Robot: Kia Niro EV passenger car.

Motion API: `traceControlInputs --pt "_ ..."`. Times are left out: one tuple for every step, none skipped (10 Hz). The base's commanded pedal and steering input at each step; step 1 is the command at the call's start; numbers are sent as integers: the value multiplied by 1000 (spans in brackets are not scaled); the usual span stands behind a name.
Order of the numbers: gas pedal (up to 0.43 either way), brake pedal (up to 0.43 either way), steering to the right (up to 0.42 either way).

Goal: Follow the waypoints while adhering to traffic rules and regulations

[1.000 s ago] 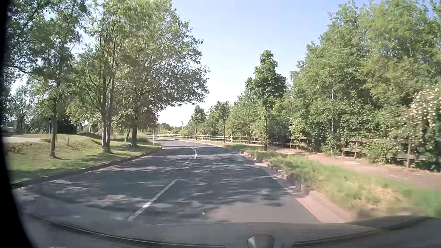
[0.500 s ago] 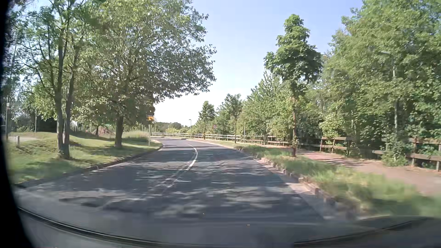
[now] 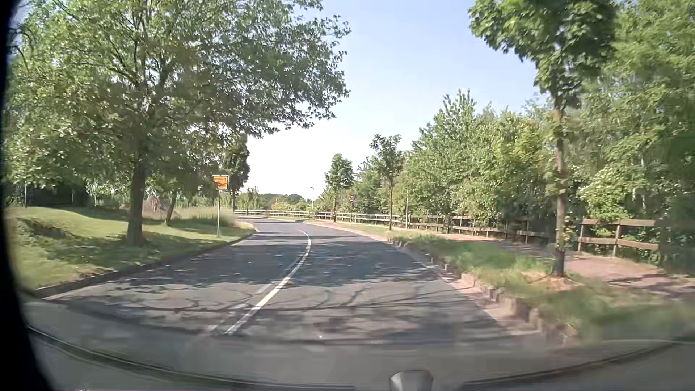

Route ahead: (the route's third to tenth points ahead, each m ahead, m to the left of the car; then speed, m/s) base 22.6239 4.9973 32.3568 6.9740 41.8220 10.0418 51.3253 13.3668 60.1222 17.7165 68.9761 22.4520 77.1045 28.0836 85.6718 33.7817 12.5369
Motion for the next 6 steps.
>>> traceControlInputs --pt "130 6 -26" --pt "130 6 -26" --pt "130 6 -25" --pt "130 6 -26" --pt "130 6 -25" --pt "130 6 -25"
